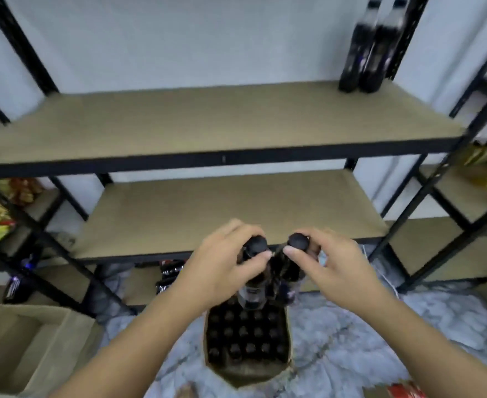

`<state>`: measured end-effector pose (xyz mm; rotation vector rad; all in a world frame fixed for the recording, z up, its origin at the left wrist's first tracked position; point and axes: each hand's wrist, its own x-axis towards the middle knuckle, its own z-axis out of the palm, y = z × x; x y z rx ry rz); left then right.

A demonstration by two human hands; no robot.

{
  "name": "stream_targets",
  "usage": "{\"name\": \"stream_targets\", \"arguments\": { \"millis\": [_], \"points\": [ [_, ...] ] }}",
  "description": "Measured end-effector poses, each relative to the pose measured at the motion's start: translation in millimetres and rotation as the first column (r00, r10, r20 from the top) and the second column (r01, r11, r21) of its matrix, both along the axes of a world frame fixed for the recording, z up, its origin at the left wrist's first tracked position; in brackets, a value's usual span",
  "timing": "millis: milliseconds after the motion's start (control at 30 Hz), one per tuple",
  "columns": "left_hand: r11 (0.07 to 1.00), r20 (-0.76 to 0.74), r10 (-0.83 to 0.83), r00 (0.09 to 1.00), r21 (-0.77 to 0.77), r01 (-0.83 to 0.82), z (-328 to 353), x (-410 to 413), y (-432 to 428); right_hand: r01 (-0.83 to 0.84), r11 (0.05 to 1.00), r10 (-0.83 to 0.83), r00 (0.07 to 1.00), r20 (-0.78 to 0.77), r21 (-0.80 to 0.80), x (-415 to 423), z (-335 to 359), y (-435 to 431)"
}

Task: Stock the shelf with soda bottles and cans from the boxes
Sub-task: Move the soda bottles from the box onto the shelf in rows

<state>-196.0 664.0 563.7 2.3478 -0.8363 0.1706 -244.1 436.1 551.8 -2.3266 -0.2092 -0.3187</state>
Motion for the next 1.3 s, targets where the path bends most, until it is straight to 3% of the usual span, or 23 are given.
{"name": "stream_targets", "arguments": {
  "millis": [267, 533, 800, 1033, 1200, 1300],
  "points": [
    [0.994, 0.216, -0.113, 0.970, 0.022, 0.111, 156.4, 54.1, -38.6, 0.117, 0.992, -0.123, 0.976, 0.180, 0.045, 45.2, 136.0, -32.3],
    [0.999, 0.272, -0.033, 0.962, -0.019, 0.040, 225.2, 133.5, -88.0, 0.238, 0.971, -0.236, 0.933, 0.270, 0.026, 122.9, 215.8, -63.5],
    [0.993, 0.191, 0.083, 0.978, -0.100, -0.064, 226.0, 209.0, -142.5, 0.360, 0.932, -0.345, 0.910, 0.229, -0.028, 201.1, 239.3, -88.7],
    [0.986, 0.138, 0.090, 0.986, -0.154, -0.069, 205.0, 269.3, -170.0, 0.430, 0.903, -0.420, 0.887, 0.190, -0.010, 255.9, 224.2, -104.3],
    [0.963, 0.113, 0.000, 0.994, -0.268, 0.030, 187.3, 293.8, -167.9, 0.422, 0.905, -0.425, 0.896, 0.130, 0.056, 281.5, 205.8, -109.3],
    [0.948, -0.035, -0.095, 0.995, -0.310, 0.079, 168.8, 291.4, -162.5, 0.383, 0.908, -0.391, 0.920, 0.016, 0.170, 289.5, 192.3, -108.7]
  ]
}}
